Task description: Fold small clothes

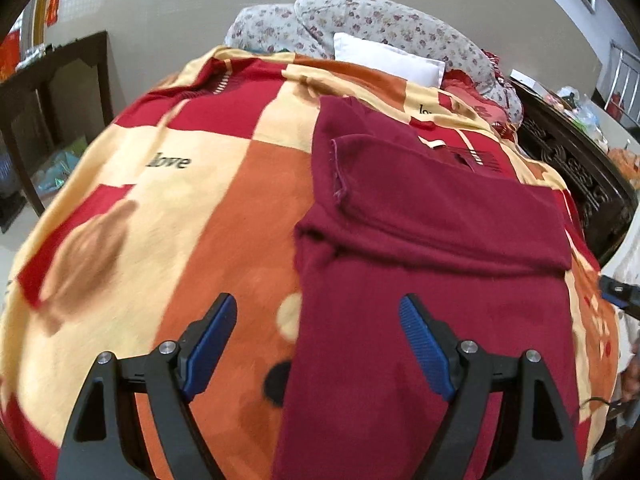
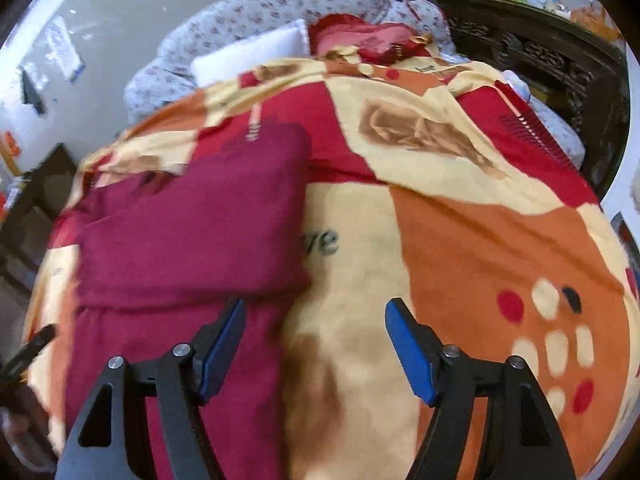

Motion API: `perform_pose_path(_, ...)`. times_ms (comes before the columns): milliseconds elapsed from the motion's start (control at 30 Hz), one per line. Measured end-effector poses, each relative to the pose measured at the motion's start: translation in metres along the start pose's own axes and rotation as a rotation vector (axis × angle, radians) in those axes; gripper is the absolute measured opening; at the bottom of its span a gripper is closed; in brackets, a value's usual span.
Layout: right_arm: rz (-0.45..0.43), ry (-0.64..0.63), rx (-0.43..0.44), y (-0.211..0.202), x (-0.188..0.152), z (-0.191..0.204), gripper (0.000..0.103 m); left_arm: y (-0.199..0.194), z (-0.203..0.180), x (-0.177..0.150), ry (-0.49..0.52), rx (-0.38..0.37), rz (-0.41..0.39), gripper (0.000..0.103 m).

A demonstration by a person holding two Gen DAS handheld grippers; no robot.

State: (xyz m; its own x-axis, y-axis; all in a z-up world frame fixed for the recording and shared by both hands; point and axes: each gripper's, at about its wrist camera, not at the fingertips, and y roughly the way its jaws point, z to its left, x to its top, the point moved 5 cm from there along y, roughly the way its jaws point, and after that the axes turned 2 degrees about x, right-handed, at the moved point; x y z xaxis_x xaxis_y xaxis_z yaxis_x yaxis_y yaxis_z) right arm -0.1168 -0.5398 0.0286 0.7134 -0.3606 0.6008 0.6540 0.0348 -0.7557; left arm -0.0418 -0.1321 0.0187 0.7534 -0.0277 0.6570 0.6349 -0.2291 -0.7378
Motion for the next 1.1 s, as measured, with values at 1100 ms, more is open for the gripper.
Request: perform_pose_path(1100,0.171,-0.005,0.187,-0.072,-0.187,0.019,0.090,-0.072,0.029,-0.129,0.047,-0.023,0.119,0.088)
